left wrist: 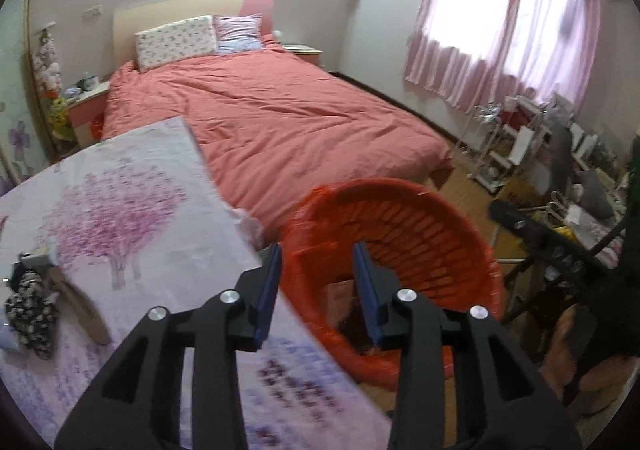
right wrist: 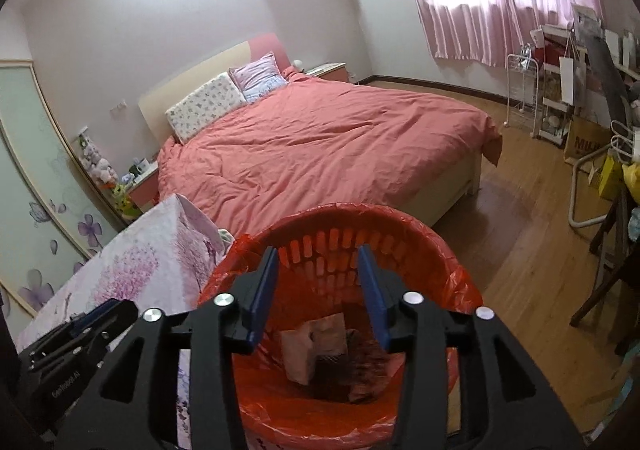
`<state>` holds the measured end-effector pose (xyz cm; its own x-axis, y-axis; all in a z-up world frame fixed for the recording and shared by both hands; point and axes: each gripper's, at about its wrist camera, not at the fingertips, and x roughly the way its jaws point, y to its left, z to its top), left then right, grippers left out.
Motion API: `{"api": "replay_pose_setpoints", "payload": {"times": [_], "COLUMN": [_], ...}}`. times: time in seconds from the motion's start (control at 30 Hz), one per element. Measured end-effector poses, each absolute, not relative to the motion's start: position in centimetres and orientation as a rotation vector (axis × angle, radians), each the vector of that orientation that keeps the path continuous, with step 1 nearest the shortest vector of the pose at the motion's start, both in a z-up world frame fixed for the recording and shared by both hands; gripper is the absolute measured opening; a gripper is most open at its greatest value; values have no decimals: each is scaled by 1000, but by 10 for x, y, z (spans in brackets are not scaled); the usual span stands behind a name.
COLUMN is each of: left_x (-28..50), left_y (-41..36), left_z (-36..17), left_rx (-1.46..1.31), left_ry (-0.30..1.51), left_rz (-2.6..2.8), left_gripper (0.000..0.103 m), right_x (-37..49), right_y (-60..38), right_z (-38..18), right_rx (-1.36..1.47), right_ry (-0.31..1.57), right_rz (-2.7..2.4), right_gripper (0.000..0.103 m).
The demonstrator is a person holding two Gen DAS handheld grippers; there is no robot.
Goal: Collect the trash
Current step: 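Carry the mesh strip and plaid cloth over the basket and open both tools, then return the left tool to the bed and grasp the blue tissue pack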
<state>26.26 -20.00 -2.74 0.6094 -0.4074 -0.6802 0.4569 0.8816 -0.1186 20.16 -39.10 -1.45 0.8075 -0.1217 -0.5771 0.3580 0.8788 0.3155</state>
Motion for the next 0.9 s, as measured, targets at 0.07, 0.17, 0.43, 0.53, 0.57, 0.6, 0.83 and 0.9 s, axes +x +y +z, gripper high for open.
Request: {"api": "replay_pose_setpoints", "payload": {"times": [0.07,0.17,0.43,0.53,0.57,0.6,0.83,0.9], "left_x": [262,260,261,259,259,258,256,257], "left_y": [-185,-164,-100,-68,-52,-42,55,82], "left_z": [-31,-32,-35,-35,-35,-35,-44,-51], "left_rx": [91,108,99,85,75,69,21,-3], "left_ry": [761,756,756,749,747,746,756,780], "left_rz": [-460,-409,-289,-227,-198,-178,38,89], "left_gripper": [44,49,53,56,57,59,72,73], "right_x": [203,206,214,218,219,221,231,234], "right_y": [-388,-379,-345,-329,-324,-318,-271,-256], "right_z": [-13,-10,-6,-7,-7,-8,-11,-13], "right_rx": [409,378,312,294,288,281,230,215], "right_ry": [573,571,586,599,603,609,648,661], "right_rz": [-265,-253,-201,-170,-163,-152,-58,-26], "right_gripper": [53,55,58,58,58,58,58,58]}}
